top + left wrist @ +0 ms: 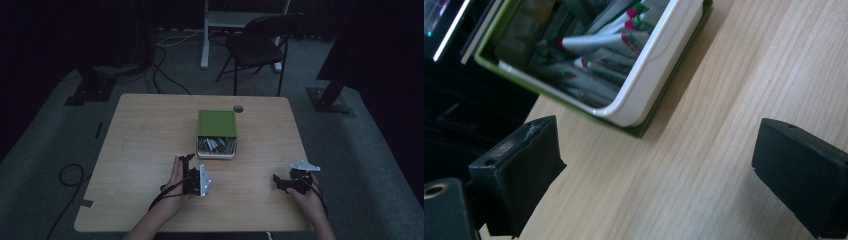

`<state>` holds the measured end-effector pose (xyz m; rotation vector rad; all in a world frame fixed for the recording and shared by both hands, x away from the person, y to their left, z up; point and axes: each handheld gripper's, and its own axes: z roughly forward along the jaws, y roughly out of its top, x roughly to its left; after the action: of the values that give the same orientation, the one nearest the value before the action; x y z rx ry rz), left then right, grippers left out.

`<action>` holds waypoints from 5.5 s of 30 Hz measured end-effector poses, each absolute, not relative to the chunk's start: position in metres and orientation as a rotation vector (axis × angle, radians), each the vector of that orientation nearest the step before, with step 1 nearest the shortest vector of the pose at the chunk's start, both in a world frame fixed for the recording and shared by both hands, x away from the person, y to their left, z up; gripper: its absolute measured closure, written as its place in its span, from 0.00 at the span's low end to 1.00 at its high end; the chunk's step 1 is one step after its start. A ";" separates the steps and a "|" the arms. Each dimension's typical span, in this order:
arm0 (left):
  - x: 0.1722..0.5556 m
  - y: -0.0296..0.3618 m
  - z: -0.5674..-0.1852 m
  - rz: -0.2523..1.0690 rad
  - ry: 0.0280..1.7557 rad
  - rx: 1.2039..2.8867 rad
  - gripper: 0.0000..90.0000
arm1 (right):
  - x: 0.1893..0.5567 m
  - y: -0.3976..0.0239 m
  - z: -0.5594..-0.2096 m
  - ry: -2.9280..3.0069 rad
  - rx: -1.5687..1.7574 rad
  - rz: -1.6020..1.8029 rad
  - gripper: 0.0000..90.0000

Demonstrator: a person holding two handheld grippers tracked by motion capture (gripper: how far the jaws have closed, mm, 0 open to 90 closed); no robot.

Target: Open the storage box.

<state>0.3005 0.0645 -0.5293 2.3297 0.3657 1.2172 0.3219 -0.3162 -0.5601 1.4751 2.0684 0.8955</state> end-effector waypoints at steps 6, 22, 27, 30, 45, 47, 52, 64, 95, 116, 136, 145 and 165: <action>0.301 0.056 -0.528 1.267 0.288 2.359 0.10 | 0.322 -0.316 -0.560 2.068 1.475 0.895 0.12; 0.315 0.039 -0.536 1.435 0.100 2.434 0.32 | 0.322 -0.316 -0.560 2.068 1.476 0.895 0.12; 0.318 0.038 -0.538 1.425 0.062 2.466 0.41 | 0.322 -0.316 -0.560 2.068 1.476 0.895 0.12; 0.321 0.038 -0.538 1.445 0.044 2.463 0.46 | 0.322 -0.316 -0.560 2.068 1.476 0.895 0.12; 0.335 0.032 -0.543 1.515 0.076 2.475 0.72 | 0.322 -0.316 -0.560 2.068 1.476 0.895 0.12; 0.336 0.031 -0.544 1.519 0.073 2.479 0.72 | 0.322 -0.316 -0.560 2.068 1.476 0.895 0.12; 0.339 0.030 -0.545 1.536 0.064 2.494 0.76 | 0.322 -0.316 -0.560 2.068 1.476 0.895 0.12; 0.338 0.027 -0.544 1.531 0.076 2.507 0.77 | 0.322 -0.316 -0.560 2.068 1.476 0.895 0.12; 0.316 0.027 -0.542 1.516 0.051 2.523 0.78 | 0.322 -0.316 -0.560 2.068 1.476 0.895 0.12; 0.296 0.032 -0.541 1.483 0.051 2.507 0.78 | 0.322 -0.316 -0.560 2.068 1.476 0.895 0.12; 0.266 0.035 -0.544 1.462 0.020 2.506 0.78 | 0.322 -0.316 -0.560 2.068 1.476 0.895 0.12; 0.256 0.036 -0.547 1.461 0.004 2.510 0.78 | 0.322 -0.316 -0.560 2.068 1.477 0.895 0.12; 0.241 0.038 -0.546 1.445 0.021 2.502 0.77 | 0.322 -0.316 -0.560 2.068 1.475 0.895 0.12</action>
<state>0.2411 0.0377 -0.5460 2.5024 0.0213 1.4451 0.3218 -0.3162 -0.5601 1.4746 2.0683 0.8951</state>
